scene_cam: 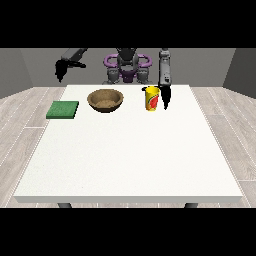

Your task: Pick the cup and pour the ball into the bowl, then pick the bowl and place it on the pad

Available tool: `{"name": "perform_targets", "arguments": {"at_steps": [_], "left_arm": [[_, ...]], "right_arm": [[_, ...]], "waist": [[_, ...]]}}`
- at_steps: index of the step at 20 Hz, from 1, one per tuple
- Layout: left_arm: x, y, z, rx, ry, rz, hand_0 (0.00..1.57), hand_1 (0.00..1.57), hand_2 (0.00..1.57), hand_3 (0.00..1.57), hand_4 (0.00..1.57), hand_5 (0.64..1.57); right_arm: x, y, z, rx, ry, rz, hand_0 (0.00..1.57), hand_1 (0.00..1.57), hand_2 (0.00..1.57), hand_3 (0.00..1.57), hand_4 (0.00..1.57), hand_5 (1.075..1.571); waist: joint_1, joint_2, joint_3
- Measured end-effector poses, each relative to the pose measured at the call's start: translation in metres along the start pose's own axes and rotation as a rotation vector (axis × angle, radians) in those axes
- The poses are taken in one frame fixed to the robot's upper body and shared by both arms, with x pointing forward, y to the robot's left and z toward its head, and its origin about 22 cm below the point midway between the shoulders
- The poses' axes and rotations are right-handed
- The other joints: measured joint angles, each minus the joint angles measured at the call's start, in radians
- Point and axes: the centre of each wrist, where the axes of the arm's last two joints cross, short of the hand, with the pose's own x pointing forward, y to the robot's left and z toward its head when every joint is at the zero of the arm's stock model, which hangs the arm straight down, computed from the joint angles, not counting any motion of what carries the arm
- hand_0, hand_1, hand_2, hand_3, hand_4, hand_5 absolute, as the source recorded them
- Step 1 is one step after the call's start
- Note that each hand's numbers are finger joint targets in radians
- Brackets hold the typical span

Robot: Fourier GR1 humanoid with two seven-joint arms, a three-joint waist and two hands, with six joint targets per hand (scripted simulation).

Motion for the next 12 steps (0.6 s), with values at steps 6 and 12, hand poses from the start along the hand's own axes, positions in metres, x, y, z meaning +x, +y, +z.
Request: {"name": "perform_targets", "arguments": {"at_steps": [6, 12], "left_arm": [[-0.016, 0.002, -0.001, 0.013, -0.012, -0.009, 0.0, 0.0, 0.0, 0.0, 0.0, 1.524], [-0.021, -0.003, -0.002, 0.029, -0.051, -0.061, 1.25, 1.25, 1.57, 1.57, 1.33, 1.287]], "right_arm": [[-0.005, -0.002, -0.002, 0.009, -0.022, 0.005, 0.0, 0.0, 0.0, 0.0, 0.0, 1.571], [0.0, -0.01, -0.01, 0.03, -0.051, 0.007, 0.0, 0.0, 0.0, 0.0, 0.0, 1.57]], "waist": [[-0.008, 0.025, 0.0], [-0.029, 0.052, 0.0135]]}}
